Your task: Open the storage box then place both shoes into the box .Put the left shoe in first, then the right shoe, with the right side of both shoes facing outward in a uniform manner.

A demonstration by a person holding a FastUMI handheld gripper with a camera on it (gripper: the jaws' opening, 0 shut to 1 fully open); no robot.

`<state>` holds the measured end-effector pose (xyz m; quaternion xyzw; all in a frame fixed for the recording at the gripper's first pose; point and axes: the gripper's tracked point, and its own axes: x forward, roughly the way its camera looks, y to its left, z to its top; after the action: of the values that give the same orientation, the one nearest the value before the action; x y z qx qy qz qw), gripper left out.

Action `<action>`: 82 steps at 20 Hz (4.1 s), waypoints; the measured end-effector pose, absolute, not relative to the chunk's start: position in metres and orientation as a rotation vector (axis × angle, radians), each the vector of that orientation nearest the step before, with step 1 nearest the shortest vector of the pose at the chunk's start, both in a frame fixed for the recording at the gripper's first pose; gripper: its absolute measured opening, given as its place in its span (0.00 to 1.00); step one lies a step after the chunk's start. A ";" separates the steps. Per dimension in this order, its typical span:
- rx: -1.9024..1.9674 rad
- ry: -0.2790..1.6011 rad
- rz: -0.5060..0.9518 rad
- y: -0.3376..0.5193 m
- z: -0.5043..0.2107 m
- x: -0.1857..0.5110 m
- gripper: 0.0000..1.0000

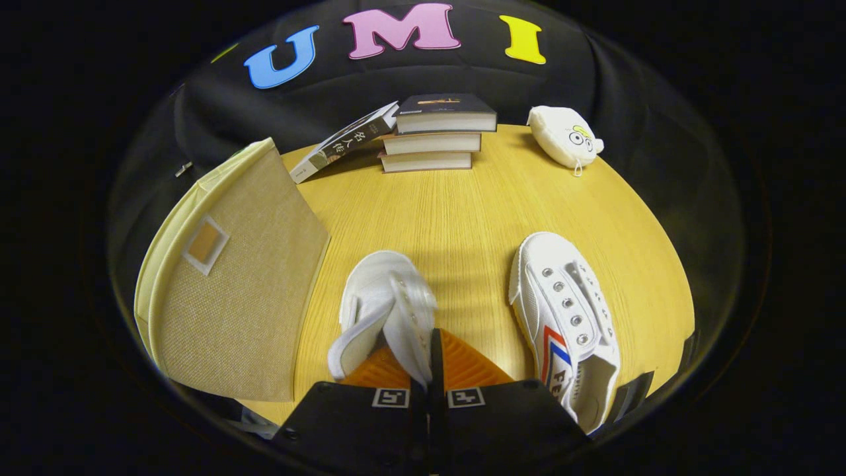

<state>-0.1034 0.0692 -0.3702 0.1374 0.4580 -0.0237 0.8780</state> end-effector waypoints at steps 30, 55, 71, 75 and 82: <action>0.671 1.284 -0.095 0.275 -0.250 -0.015 0.05; 0.605 0.809 0.210 0.190 -0.160 -0.031 0.99; 0.221 1.022 -0.173 -0.084 -0.338 -0.180 0.91; 0.152 1.115 -0.137 -0.088 -0.386 -0.190 0.85; 0.196 1.016 -0.208 -0.099 -0.416 -0.137 0.68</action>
<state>-0.1369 -0.0991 -0.4161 0.0936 0.4848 -0.0994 0.8639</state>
